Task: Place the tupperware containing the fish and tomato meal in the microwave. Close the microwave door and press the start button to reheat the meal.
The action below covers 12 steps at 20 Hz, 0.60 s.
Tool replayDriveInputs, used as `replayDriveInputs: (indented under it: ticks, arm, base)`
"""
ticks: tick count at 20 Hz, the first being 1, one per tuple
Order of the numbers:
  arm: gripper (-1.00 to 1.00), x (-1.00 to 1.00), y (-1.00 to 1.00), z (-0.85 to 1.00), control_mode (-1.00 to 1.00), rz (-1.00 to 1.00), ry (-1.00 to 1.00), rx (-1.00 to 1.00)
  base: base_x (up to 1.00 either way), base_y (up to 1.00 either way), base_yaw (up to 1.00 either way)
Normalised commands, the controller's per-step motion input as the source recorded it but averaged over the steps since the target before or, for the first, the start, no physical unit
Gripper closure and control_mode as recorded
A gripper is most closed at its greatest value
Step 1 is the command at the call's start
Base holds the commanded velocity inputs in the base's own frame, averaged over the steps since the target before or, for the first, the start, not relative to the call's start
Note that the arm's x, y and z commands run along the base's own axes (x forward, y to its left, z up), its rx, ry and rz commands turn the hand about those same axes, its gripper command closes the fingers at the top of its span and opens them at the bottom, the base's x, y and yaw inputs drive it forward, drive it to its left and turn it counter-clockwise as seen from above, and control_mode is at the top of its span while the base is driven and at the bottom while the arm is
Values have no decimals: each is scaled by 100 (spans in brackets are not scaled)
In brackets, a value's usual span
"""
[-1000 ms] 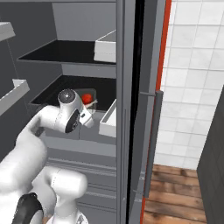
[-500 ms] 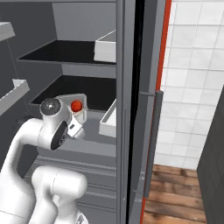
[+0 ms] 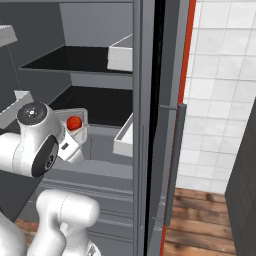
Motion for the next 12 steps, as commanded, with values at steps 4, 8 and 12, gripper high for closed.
replayDriveInputs:
  ticks: [4, 8, 12]
  arm:
    - [100, -81, -1, 56, -100, 0, 6, 0]
    - [100, -34, -24, 15, -100, 0, 1, 0]
    - [100, -1, -29, 0, -100, 0, -3, 0]
  base:
    - [0, 0, 0]
    - [0, 0, 0]
    - [0, 0, 0]
